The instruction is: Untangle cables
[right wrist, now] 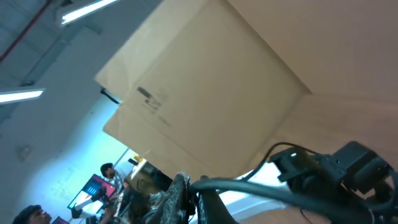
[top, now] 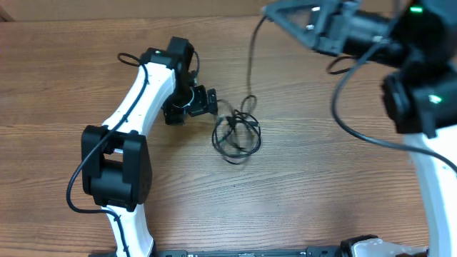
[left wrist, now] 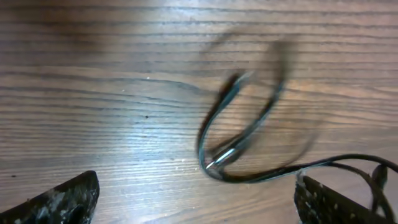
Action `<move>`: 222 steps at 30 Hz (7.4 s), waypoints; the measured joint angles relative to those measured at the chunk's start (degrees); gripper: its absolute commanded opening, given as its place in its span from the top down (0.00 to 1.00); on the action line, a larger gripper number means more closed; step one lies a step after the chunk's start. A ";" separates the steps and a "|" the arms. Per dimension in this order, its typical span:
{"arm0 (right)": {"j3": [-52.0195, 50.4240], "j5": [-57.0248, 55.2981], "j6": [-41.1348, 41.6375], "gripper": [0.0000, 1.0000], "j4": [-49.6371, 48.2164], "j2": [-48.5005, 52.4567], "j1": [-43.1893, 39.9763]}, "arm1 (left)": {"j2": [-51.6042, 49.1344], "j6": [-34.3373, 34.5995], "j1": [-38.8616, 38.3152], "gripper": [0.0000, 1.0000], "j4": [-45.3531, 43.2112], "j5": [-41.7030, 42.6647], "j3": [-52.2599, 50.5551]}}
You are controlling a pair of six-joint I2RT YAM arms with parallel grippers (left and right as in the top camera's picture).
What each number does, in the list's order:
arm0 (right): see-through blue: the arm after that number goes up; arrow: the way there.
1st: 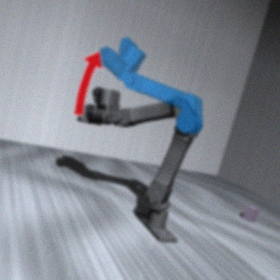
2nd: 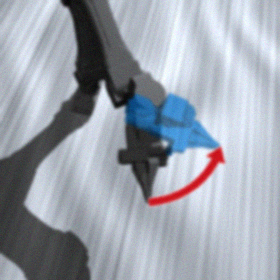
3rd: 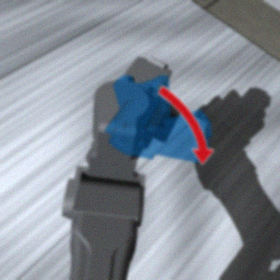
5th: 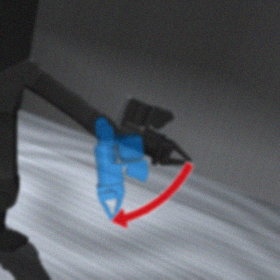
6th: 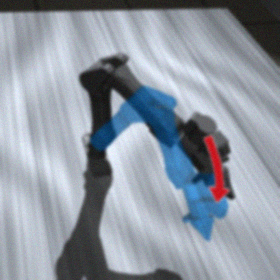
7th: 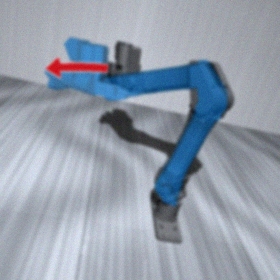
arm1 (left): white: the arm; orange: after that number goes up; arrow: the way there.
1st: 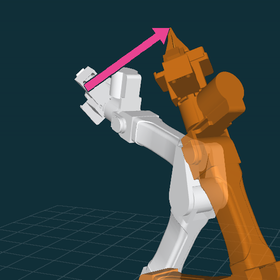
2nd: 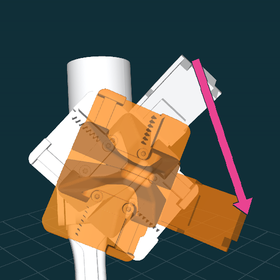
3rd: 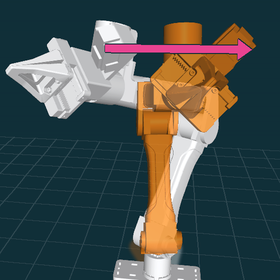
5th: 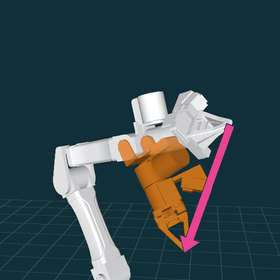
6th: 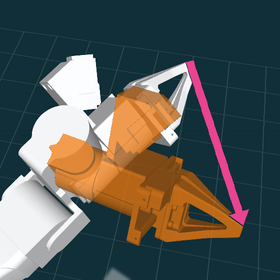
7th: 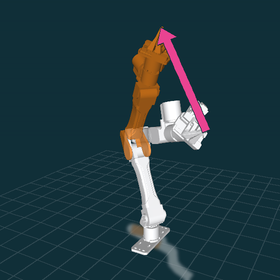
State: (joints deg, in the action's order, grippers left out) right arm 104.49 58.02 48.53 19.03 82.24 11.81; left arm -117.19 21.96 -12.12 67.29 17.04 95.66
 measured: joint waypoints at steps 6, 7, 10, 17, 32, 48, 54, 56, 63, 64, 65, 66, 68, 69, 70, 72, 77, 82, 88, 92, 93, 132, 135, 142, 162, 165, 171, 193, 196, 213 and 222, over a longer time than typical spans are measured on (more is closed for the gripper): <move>0.87 1.73 -0.87 0.96 10.14 -1.64 -0.52 | 0.00 -8.24 4.79 0.00 0.68 14.12 0.26; 0.87 1.77 -1.29 0.96 11.50 -1.31 -0.52 | 0.00 -9.55 5.57 0.00 0.94 16.61 0.55; 0.87 1.73 -2.45 0.96 14.38 0.39 -0.33 | 0.07 -13.92 7.52 0.00 2.27 23.17 2.27; 0.83 1.75 -2.47 0.96 11.28 4.24 3.78 | 6.40 -24.76 8.15 0.01 1.68 33.22 3.80; 0.76 3.32 17.51 0.96 -14.88 5.14 3.08 | 16.04 -20.37 6.19 0.07 0.44 36.96 4.81; 0.76 0.02 20.33 0.96 -9.07 5.16 -1.73 | 16.04 -46.45 2.34 0.06 6.67 44.52 4.81; 0.76 -0.42 20.46 0.96 -9.11 5.16 -0.61 | 16.04 -47.71 0.76 0.06 2.21 46.25 4.81; 0.76 -0.42 20.46 0.96 -9.11 5.16 0.57 | 16.04 -47.74 -0.28 0.06 1.22 47.43 4.81; 0.76 -0.42 20.46 0.96 -9.35 5.16 3.23 | 16.04 -47.98 -1.79 0.30 -0.33 51.89 4.81; 0.76 -0.42 20.46 0.96 -9.40 5.16 3.21 | 16.04 -48.06 -1.79 0.30 -0.35 52.15 4.81; 0.76 -0.42 20.46 0.96 -9.38 5.16 3.21 | 16.04 -48.06 -1.79 0.32 -0.39 52.41 4.81; 0.76 -0.44 20.48 0.96 -9.38 5.16 3.19 | 16.04 -48.02 -1.77 0.38 -0.44 52.50 4.81; 0.76 -0.39 20.48 0.96 -9.40 5.16 3.19 | 16.04 -47.84 -1.79 0.43 -0.44 52.83 4.81; 0.76 -0.44 20.46 0.96 -9.44 5.16 3.19 | 16.04 -47.84 -1.77 0.46 -0.42 52.89 4.81; 0.76 -0.44 20.48 0.96 -9.40 5.16 3.17 | 16.04 -47.87 -1.79 0.51 -0.33 52.98 4.81; 0.76 -0.42 20.44 0.96 -9.42 5.16 3.19 | 16.04 -47.78 -1.79 0.59 -0.20 53.11 4.81; 0.76 -0.42 20.50 0.96 -9.42 5.14 3.19 | 16.04 -47.87 -1.79 0.64 -0.09 53.27 4.81; 0.76 -0.59 20.48 0.96 -9.42 5.16 3.17 | 16.04 -47.87 -1.79 0.63 0.37 52.87 4.81; 0.76 -1.20 20.48 0.96 -9.44 5.16 3.08 | 16.04 -47.87 -1.79 0.63 1.75 51.01 4.81; 0.76 -1.42 20.46 0.96 -9.57 5.16 2.86 | 16.04 -47.80 -1.79 0.76 1.77 50.23 4.81; 0.76 -1.46 20.46 0.96 -9.62 5.16 2.84 | 16.04 -47.80 -1.77 0.80 1.86 50.12 4.81; 0.83 -4.44 -17.22 0.01 40.00 5.14 -7.26 | 16.04 -17.35 1.38 0.96 -6.49 44.15 13.49; 0.83 -6.60 -23.65 0.00 45.83 5.14 -6.21 | 16.04 -10.40 1.38 0.96 -10.14 43.54 17.46; -3.02 -12.94 -31.71 0.00 49.24 5.16 -0.79 | 16.35 5.92 1.38 0.96 -14.60 41.53 24.28; -6.82 -27.28 -35.32 0.00 36.50 7.54 12.59 | 16.48 45.46 1.36 0.96 -26.62 41.00 26.29; -6.82 -28.00 -35.30 0.18 34.12 9.09 12.59 | 16.48 47.95 1.36 0.96 -26.64 41.00 27.21; -6.84 -28.30 -34.07 0.38 32.06 10.03 12.59 | 16.48 50.14 1.36 0.96 -26.67 40.98 28.26; -6.86 -26.18 -30.05 0.62 29.14 10.32 12.59 | 16.48 53.13 1.36 0.96 -26.60 38.51 28.26; -6.86 -27.96 -30.08 0.41 29.16 10.29 12.59 | 16.48 53.13 1.36 0.96 -26.60 38.38 28.26; -6.86 -30.42 -31.89 0.43 24.74 10.36 12.68 | 16.48 56.61 1.36 0.96 -26.60 37.79 28.26; -6.91 -30.53 -31.98 0.92 24.44 11.32 13.35 | 16.48 57.44 1.36 0.96 -26.60 37.79 28.26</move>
State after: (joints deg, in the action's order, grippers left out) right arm 97.58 27.49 16.56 43.46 93.56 25.17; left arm -100.71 79.40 -10.76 40.69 54.83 123.92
